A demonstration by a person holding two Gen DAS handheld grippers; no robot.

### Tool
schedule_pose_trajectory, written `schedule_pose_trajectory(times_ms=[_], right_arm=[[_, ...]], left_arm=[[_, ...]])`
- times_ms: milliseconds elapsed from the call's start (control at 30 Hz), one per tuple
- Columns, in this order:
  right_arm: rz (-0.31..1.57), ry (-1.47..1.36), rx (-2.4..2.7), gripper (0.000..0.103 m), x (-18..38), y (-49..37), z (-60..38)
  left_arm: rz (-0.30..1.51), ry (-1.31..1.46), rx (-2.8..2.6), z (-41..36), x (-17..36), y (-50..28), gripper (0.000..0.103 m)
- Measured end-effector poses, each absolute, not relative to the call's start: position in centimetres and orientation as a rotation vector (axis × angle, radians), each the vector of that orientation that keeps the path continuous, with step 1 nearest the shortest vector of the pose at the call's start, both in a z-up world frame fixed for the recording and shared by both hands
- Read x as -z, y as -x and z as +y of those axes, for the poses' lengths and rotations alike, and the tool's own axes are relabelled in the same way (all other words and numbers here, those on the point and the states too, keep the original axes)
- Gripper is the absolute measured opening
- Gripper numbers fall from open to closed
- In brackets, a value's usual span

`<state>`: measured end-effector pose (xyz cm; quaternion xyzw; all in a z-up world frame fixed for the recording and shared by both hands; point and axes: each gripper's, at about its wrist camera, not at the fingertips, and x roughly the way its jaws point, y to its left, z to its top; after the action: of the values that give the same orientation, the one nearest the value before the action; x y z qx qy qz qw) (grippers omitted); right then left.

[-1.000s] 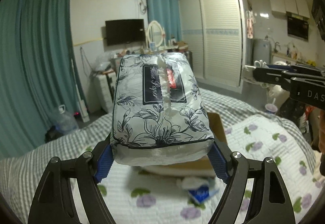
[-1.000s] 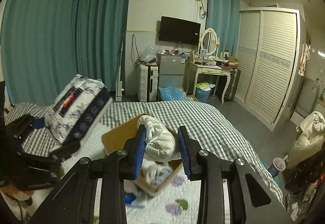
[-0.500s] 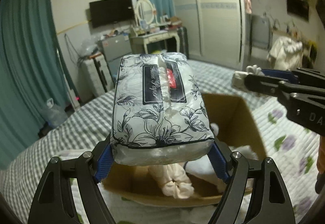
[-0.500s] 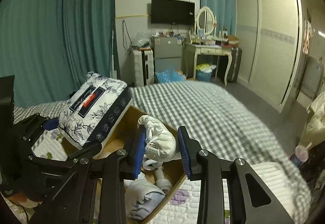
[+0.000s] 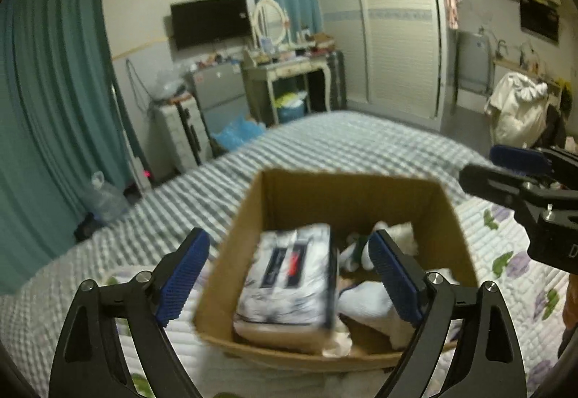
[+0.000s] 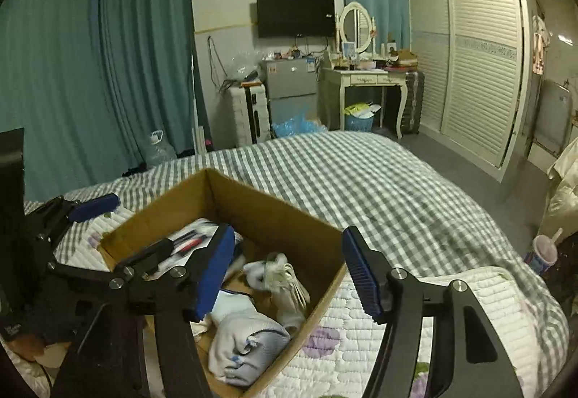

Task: Organize soft objects
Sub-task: 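Lower sock and tissue pack into the box and open both grippers, then grasp the blue tissue pack with the right gripper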

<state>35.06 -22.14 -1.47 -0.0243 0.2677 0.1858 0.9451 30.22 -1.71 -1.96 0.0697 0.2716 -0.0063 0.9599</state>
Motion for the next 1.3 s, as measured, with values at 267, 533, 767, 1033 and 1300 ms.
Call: schedule_pose_trajectory(times_ms=[267,533,767,1033,1300], right_arm=[[0.488,0.119,-0.364,0.065,-6.1,-26.8,-22.4],[0.447,0.139,-0.367,0.096,-11.6,-16.6,-22.4],[0.493,0.119,-0.387,0.102,-8.0,-11.4,-21.8],[0.605,0.099,-0.357,0.102,2.4,-12.8,-19.9],[0.720,0.176,-0.357,0.102,12.3,-18.4,-16.6]], left_arm=[[0.408,-0.089,0.006,-0.1,-6.9,-21.6,0.091],[0.312,-0.090,0.009,1.7,-11.1,-12.6,0.098],[0.320,-0.108,0.009,3.0,-7.2,-8.4,0.098],[0.484,-0.087,0.022,4.2,2.3,-10.8,0.098],[0.623,-0.069,0.044,4.2,10.1,-14.3,0.098]])
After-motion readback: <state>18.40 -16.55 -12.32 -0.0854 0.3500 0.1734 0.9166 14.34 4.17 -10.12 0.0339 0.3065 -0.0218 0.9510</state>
